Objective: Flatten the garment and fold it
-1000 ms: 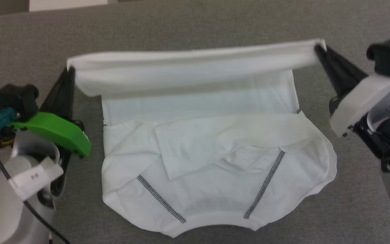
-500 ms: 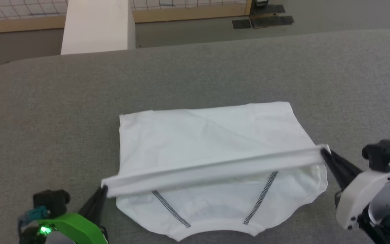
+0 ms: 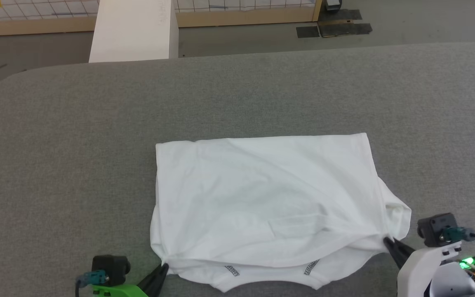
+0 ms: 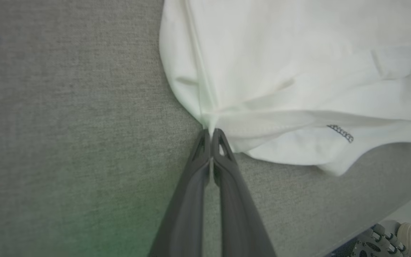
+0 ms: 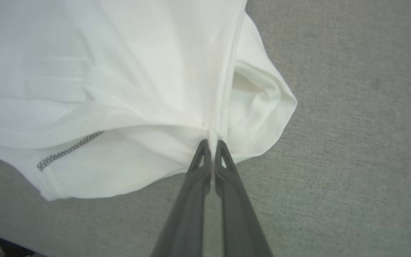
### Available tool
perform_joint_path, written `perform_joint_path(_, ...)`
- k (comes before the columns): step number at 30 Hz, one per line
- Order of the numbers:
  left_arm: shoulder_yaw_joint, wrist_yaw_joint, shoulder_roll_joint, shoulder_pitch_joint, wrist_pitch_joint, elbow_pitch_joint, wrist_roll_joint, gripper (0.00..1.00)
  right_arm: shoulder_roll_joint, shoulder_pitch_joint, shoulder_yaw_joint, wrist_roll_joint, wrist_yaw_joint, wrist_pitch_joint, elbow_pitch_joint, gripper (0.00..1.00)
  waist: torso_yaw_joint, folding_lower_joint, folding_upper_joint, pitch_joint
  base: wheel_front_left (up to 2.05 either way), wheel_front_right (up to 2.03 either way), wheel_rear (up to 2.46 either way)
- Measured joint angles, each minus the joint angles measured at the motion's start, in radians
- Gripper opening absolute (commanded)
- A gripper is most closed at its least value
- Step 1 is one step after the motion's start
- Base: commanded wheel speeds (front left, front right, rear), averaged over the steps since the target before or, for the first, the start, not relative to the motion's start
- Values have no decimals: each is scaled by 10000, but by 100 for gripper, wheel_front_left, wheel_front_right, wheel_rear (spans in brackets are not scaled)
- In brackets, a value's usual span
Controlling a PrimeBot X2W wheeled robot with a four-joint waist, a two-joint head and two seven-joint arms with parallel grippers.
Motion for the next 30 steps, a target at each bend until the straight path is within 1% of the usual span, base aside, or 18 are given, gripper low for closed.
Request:
perform_joint_path(1, -40, -31, -13, -66, -46, 111, 33, 0, 27, -1, 67, -29, 0, 8, 157, 0, 12, 0, 0, 13, 0, 0, 0)
perform_joint_path(2, -69, -40, -38, -122, -109, 215, 59, 40, 58, -1, 94, -46, 0, 13, 305, 38, 24, 0, 1, 19, 0, 0, 0)
perform_joint_path(3, -88, -40, -61, -157, -136, 307, 81, 100, 98, -1, 84, -44, 0, 61, 420, 100, 32, 0, 0, 11, 0, 0, 0)
perform_joint_path(8, -219, 25, -155, -187, -136, 506, 174, 100, 265, 202, -359, -203, -2, 514, 694, 100, 69, 0, 0, -165, 0, 0, 0)
perform_joint_path(10, -230, 138, -157, -139, -119, 489, 192, 100, 330, 443, -558, -215, -2, 683, 642, 100, 77, 0, 0, -270, 0, 0, 0)
perform_joint_path(12, -169, 349, -150, -31, -127, 431, 265, 100, 464, 709, -809, -205, 0, 771, 495, 100, 89, 0, 0, -397, 0, 0, 0)
perform_joint_path(15, 17, 600, -146, 181, -364, 196, 330, 100, 828, 1063, -1319, -134, -2, 696, 12, 100, 119, 0, 0, -600, 0, 0, 0)
perform_joint_path(19, 424, 867, -217, 248, -1360, -242, 454, 100, 1561, 1238, -1996, 27, -2, 69, -892, 100, 161, 0, 0, -870, 0, 0, 0)
perform_joint_path(23, 742, 1126, -426, 149, -2589, -341, 752, 100, 2019, 1171, -2403, 384, -2, -698, -1442, 100, 192, 0, 0, -1047, 0, 0, 0)
perform_joint_path(26, 940, 1212, -633, -304, -3446, -105, 1093, 100, 2115, 837, -2621, 502, -4, -1193, -1390, 100, 225, 0, 0, -1109, 0, 0, 0)
perform_joint_path(30, 1321, 1269, -965, -1201, -3998, 286, 1409, 100, 2167, 169, -2805, 788, -4, -1438, -817, 100, 284, 0, 0, -1150, 0, 0, 0)
